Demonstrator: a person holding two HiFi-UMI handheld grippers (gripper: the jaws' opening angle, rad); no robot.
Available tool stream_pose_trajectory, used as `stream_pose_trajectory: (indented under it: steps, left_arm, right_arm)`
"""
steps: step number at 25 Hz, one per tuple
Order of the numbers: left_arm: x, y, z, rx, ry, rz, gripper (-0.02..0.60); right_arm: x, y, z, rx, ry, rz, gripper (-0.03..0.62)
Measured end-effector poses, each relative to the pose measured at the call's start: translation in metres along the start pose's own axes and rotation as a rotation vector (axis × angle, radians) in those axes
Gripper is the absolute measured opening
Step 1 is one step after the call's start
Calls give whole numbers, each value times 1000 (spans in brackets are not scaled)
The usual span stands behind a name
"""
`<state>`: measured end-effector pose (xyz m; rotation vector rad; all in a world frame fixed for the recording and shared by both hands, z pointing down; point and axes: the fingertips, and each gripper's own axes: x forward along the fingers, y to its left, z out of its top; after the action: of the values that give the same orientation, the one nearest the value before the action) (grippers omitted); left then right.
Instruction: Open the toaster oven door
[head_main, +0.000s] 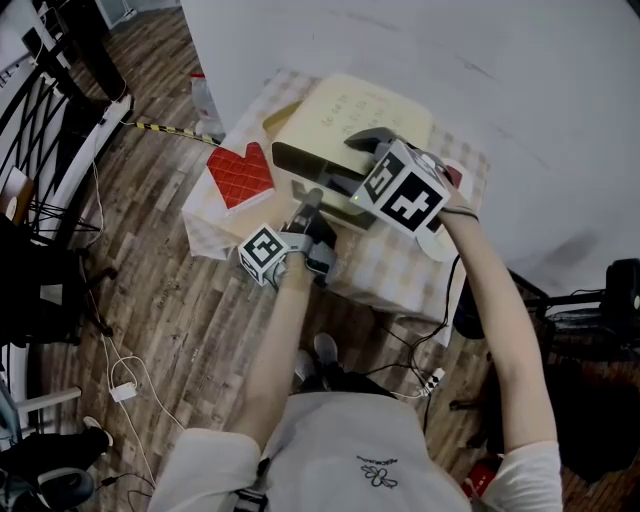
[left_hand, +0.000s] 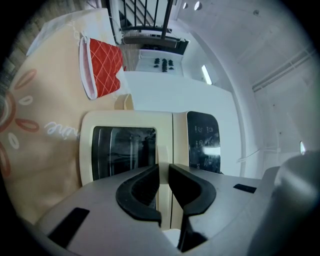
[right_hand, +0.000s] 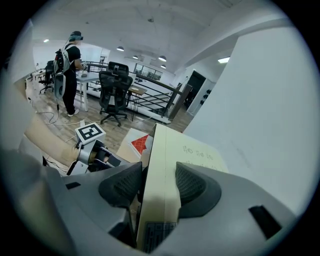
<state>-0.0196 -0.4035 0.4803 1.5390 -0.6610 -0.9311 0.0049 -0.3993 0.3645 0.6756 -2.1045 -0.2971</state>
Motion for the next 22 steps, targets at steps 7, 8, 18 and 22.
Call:
stream_pose_trajectory:
  steps: [7,8,18,22]
  left_arm:
    - [-63,13,-4,-59,-42,-49,74]
    - [-65,15,-4,-58,-38,-44,74]
    - [-67,15,-4,-68,-22,-33,95]
    - [-82,24,-6,-65,-29,2,124]
  right_arm:
    - [1,-1,-1,4,-12,-5,206]
    - [0,0,-1,3,-15,-9,206]
    - [0,1,-1,9,-30,-15,206]
    - [-1,1,-1,9,-32,-19,206]
